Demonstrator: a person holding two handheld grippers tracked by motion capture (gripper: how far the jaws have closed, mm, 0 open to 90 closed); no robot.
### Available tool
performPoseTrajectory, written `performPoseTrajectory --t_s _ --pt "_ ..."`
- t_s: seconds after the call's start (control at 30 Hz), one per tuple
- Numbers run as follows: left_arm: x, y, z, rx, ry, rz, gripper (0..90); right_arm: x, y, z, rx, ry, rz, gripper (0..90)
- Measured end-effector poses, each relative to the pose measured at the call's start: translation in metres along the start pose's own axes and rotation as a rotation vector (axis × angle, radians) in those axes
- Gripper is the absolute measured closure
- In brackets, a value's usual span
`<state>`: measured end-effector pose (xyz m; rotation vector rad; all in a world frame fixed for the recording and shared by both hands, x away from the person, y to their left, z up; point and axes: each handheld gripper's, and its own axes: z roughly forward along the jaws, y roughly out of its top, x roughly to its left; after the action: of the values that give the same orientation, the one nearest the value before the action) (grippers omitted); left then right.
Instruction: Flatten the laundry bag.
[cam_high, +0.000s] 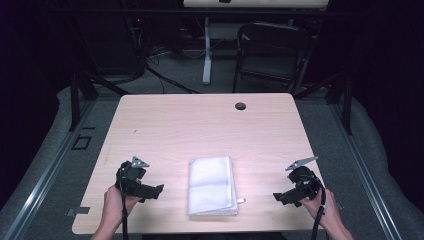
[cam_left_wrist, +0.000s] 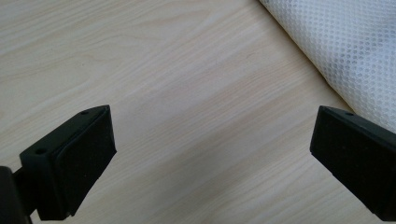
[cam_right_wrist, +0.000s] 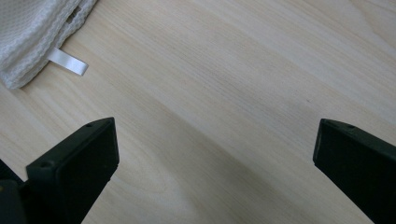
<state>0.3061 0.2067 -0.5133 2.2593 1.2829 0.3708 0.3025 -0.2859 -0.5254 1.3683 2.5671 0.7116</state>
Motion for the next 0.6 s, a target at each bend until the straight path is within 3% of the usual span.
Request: performPoseTrajectory --t_s 0.6 --pt "-0.017 0.007 -0.004 -0.038 -0.043 0.035 0.1 0.009 0.003 0.001 0.000 0.021 -0.020 1.5"
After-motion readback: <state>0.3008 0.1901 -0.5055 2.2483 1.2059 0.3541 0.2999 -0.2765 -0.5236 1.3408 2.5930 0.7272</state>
